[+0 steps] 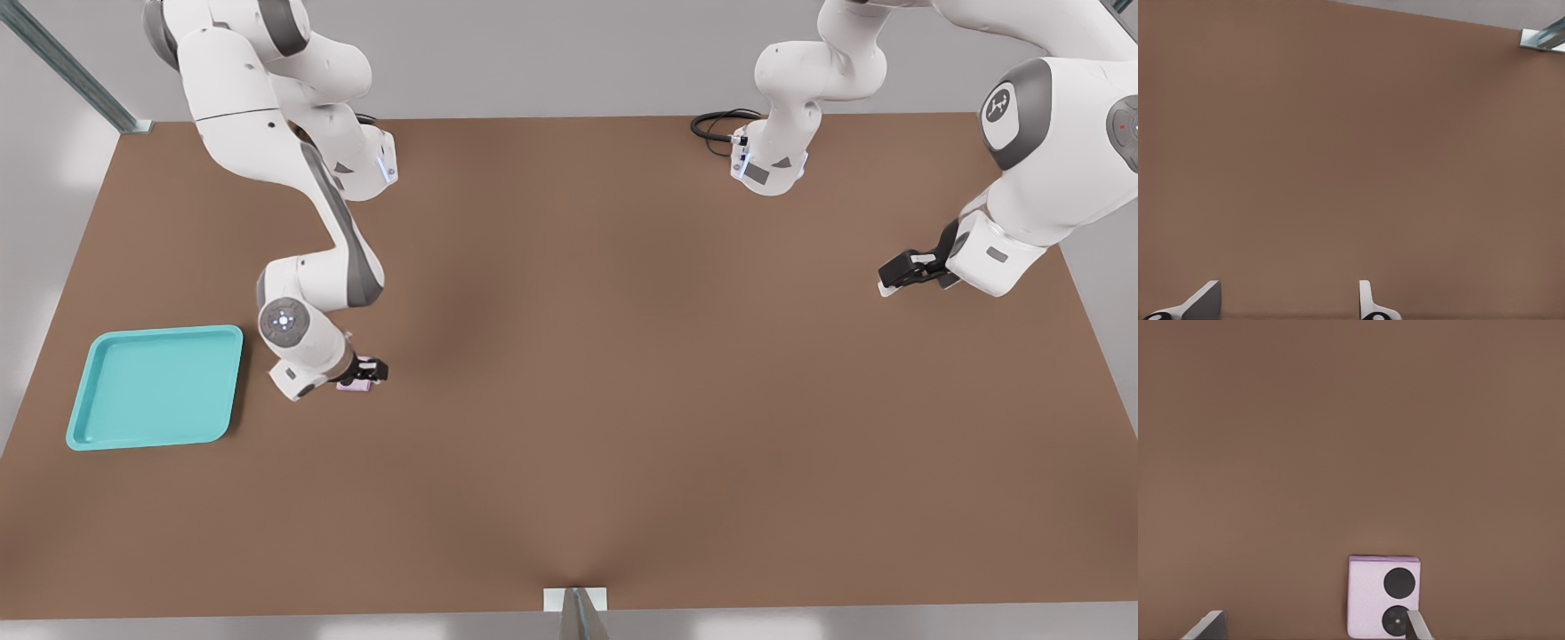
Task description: Keep left arm still and place phone on the tray with right arm
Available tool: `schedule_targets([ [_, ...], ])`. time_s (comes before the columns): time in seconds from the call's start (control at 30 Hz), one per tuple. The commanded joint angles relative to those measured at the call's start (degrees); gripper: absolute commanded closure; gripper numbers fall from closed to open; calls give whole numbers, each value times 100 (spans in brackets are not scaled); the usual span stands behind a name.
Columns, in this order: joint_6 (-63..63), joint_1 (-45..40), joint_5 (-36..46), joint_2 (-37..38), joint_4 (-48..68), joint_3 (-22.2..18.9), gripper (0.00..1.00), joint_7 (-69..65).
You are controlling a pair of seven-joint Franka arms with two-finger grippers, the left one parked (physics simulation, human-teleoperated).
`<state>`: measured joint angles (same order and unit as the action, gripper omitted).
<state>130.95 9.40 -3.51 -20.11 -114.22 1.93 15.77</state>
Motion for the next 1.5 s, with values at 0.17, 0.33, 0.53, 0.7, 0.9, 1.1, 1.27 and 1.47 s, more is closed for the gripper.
schedule_targets([
  [0.17,616,-290,-18,-230,-267,26,0,181],
  [0.33,959,-457,-18,-177,-672,167,0,190],
  [0.53,1195,-457,-10,-344,-759,211,0,190],
  [0.7,1363,-457,-10,-476,-795,211,0,172],
  [0.9,1679,-483,-1,-485,-953,211,0,-267],
  [1.1,1679,-729,-10,-502,-988,202,0,-539],
  [1.27,1697,-730,-1,-590,-997,211,0,-513],
  [1.47,1829,-730,8,-757,-1006,211,0,-513],
])
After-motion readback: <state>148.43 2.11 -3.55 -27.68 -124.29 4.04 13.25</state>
